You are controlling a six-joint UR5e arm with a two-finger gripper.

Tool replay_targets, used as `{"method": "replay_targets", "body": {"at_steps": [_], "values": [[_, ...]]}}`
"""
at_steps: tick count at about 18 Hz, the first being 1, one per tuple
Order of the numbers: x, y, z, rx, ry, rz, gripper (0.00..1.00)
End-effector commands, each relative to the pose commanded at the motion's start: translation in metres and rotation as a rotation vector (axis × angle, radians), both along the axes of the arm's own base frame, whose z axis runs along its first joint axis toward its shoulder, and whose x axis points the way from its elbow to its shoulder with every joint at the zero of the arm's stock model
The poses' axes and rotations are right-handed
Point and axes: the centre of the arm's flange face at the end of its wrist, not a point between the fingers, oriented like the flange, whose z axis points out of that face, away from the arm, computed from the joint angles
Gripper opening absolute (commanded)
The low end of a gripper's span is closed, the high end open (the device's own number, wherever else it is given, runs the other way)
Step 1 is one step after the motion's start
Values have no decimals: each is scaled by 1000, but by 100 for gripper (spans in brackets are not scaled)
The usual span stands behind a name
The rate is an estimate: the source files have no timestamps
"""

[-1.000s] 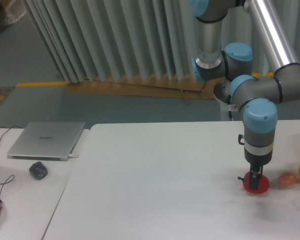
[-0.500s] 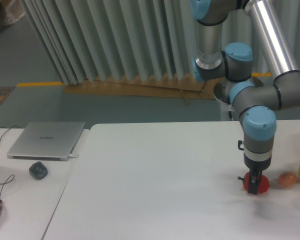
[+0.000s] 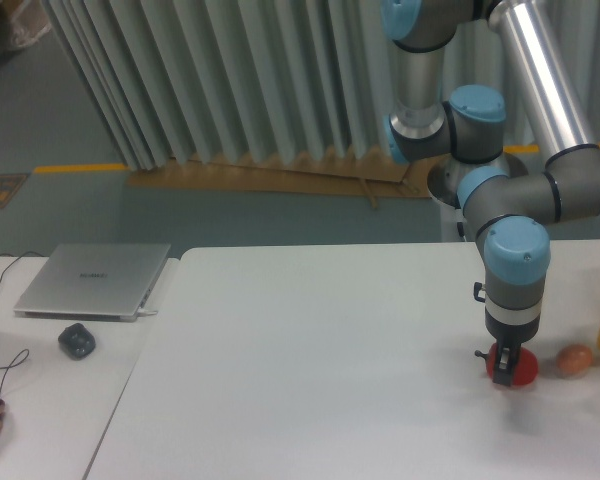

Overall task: Place the red peppers in a basket
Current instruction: 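Close the gripper around the red bell pepper's stem end, then lift the red bell pepper and carry it past the yellow fruit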

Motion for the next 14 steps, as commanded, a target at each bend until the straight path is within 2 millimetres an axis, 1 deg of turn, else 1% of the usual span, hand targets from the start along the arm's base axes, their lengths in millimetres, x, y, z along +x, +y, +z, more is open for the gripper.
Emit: {"method": "replay_targets", "body": {"at_steps": [3,8,11,13,14], "values": [[-1,-1,5,11,0,1,59],[-5,-2,20,49,-1,10,58],[-8,-8,35,76,-4,23,58],[-7,-9,35,73,-4,23,58],[-7,-10,34,72,-5,25,54]]}}
